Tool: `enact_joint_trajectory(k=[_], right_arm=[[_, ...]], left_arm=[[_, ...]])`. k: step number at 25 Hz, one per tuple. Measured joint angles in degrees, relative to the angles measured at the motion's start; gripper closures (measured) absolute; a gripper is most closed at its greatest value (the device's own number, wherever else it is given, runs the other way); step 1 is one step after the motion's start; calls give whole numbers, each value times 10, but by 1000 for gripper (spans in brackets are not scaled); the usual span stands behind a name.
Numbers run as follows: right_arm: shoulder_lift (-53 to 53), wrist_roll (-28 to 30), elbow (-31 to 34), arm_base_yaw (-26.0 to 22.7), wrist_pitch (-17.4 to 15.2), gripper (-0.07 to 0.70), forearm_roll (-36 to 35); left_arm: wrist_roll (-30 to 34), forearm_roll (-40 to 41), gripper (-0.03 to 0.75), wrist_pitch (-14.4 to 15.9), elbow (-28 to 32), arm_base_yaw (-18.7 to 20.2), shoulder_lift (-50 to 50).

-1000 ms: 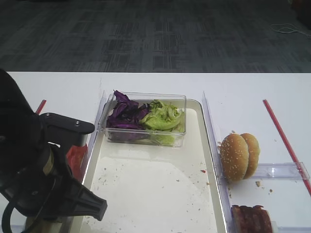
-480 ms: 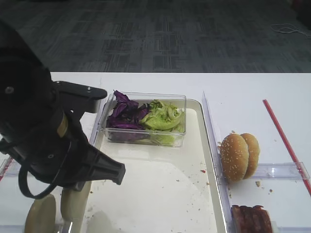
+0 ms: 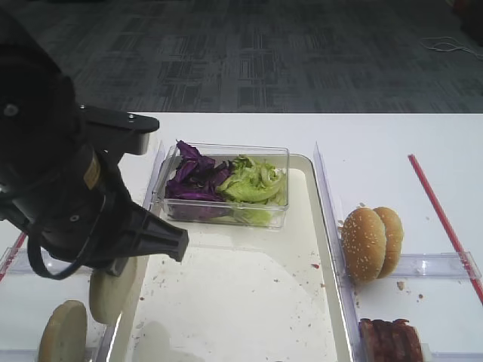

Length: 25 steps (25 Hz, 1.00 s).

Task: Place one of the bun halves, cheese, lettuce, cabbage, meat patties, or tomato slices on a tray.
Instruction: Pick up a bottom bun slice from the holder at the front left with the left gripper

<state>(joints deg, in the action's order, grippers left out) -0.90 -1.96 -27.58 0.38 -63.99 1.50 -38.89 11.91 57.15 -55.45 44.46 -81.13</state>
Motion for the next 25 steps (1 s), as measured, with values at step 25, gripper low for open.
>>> enact_joint_trajectory(k=[25], right_arm=[[0,0,0,0,0,24,0]], left_arm=[[190,-59,659,11,-1,-270,0]])
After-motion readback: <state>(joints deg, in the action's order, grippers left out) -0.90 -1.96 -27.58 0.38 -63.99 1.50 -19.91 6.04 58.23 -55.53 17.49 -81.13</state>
